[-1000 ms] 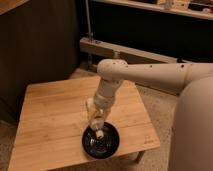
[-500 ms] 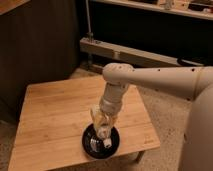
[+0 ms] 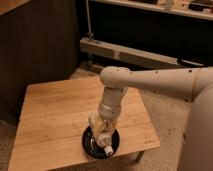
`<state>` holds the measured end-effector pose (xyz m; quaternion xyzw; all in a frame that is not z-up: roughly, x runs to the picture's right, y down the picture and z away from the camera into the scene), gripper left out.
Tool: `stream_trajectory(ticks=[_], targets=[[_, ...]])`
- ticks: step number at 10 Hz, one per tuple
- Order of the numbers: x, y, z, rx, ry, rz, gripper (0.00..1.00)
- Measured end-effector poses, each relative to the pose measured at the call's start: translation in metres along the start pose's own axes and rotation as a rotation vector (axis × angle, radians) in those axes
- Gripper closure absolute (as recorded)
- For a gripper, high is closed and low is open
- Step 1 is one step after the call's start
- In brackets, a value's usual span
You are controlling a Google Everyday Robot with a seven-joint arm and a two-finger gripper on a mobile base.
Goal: Place the bottle in the ceramic bowl
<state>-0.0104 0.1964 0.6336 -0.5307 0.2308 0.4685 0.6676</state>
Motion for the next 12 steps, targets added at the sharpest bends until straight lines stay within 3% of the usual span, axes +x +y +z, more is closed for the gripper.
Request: stream_trajectory(ticks=[2, 5, 9, 10, 12], targets=[[0.000, 0.000, 0.018, 0.005, 0.053, -0.016, 1.00], [-0.007, -0.001, 0.048, 0.044, 0.121, -0.033, 1.00], [-0.019, -0.011, 0.077, 0.100, 0.165, -0.007, 1.00], [-0.022, -0.016, 0.079, 0.108, 0.163, 0.017, 0.95], [-0.030, -0.021, 0.080, 0.125, 0.146, 0.051, 0.76]])
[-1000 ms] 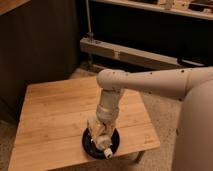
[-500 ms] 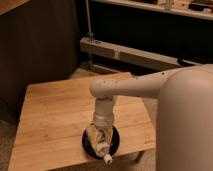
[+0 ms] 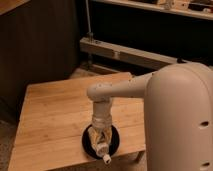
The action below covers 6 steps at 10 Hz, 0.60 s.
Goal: Place the bottle in the ceramic bowl
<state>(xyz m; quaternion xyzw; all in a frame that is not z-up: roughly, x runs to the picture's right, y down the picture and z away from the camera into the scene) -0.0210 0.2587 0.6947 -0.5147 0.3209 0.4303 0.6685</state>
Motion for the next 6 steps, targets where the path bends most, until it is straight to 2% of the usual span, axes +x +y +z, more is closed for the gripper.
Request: stream_trajectory(ticks=[5, 6], targets=[[-0.024, -0.004, 0.002, 0.008, -0.042, 0.044, 0.26], [-0.026, -0.004, -0.001, 0.004, -0.056, 0.049, 0.21]])
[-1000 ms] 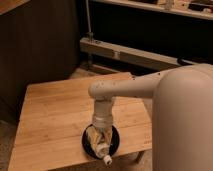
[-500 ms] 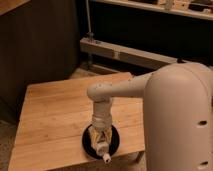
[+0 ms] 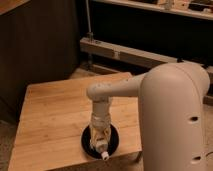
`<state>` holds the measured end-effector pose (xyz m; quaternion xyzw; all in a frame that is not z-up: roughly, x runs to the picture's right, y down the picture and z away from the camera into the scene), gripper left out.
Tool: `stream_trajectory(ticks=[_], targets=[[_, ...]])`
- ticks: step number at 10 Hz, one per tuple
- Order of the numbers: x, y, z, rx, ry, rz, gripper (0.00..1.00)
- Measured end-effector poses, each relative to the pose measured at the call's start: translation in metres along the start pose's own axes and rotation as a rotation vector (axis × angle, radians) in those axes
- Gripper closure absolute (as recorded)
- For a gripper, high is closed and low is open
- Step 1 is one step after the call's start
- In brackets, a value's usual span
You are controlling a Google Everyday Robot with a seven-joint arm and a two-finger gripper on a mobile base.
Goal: Place the bottle in the ceramic bowl
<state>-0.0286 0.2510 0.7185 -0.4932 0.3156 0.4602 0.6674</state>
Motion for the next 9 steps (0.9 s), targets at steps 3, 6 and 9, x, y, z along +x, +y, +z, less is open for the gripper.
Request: stream_trajectory(ticks=[3, 6, 9], targets=[[-0.0022, 0.0010, -0.0054, -0.011, -0.026, 0.021, 0.20], [-0.0024, 0.0017, -0.0055, -0.010, -0.026, 0.019, 0.20], [-0.0024, 0.0019, -0.0055, -0.010, -0.025, 0.019, 0.20]])
